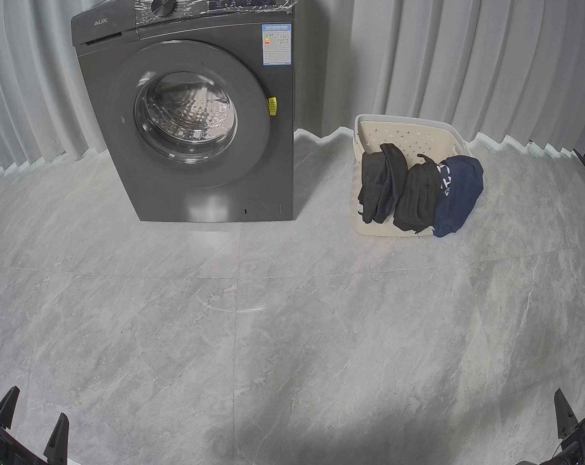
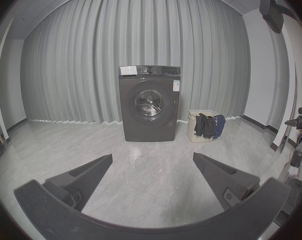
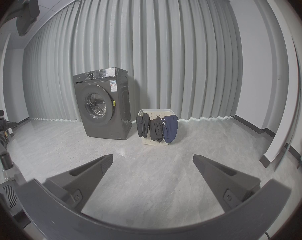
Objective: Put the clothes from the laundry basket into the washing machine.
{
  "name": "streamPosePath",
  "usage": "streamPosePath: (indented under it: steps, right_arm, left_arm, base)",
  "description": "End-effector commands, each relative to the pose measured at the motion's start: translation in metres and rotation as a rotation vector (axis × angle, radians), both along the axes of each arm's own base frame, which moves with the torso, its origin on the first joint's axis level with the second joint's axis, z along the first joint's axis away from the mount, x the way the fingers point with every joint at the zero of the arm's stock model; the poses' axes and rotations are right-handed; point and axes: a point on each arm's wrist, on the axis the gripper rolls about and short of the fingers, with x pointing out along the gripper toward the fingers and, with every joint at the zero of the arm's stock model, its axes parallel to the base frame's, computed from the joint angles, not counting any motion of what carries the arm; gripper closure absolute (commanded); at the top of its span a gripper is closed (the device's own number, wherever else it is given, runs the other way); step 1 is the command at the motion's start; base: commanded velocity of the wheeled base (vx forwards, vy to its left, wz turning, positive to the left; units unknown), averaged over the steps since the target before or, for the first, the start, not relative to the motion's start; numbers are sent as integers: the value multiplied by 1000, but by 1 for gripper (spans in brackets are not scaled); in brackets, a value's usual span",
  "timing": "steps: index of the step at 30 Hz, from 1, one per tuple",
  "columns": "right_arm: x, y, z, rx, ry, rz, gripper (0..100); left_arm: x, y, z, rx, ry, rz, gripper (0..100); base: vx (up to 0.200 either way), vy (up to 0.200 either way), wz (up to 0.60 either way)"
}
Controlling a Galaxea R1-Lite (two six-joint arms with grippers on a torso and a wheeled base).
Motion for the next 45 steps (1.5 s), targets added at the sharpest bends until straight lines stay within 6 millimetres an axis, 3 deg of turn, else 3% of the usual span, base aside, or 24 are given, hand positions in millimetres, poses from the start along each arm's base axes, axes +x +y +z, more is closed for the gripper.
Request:
streamPosePath:
  steps: [1,7,34,45]
  right_arm:
    - [0,0,-4,-1,-2,1,0]
    - [0,0,-4,-1,-2,1,0]
    - [0,0,-5,0,0,1,0]
    - [0,0,-5,-1,0,1,0]
  left_arm:
    - [0,0,-5,0,-2,1,0]
    - [0,0,-5,-10,-1,4,0]
    - [0,0,-5,-10,0,2,0]
    - [0,0,-5,-10,-1,1,0]
  base:
    - [0,0,0]
    - [0,0,0]
    - [200,0,0]
    - [0,-36,0]
